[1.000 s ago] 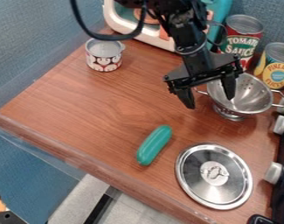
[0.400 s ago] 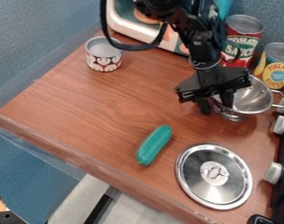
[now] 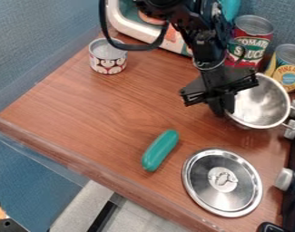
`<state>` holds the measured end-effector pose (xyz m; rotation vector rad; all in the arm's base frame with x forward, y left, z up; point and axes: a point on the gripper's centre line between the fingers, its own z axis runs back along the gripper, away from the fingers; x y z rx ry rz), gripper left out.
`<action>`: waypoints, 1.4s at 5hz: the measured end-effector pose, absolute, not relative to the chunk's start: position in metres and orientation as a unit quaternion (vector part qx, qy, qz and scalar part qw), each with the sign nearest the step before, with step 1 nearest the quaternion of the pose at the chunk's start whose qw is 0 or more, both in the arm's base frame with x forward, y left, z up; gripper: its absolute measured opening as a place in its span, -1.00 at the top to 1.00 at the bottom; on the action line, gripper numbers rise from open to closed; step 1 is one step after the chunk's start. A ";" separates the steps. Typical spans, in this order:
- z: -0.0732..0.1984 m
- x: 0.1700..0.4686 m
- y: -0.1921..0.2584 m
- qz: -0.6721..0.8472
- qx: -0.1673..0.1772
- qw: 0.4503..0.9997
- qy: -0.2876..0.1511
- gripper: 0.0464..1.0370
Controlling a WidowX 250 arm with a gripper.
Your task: Move the silver colander to the bottom left of the table
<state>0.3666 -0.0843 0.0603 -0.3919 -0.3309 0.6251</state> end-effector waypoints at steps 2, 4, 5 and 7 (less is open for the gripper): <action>0.084 0.366 -0.049 0.349 -0.219 0.896 -0.166 0.94; 0.127 0.332 0.011 0.397 -0.249 0.868 -0.165 0.94; 0.133 0.300 0.051 0.416 -0.242 0.860 -0.167 0.94; 0.116 0.248 0.117 0.443 -0.192 0.861 -0.159 0.94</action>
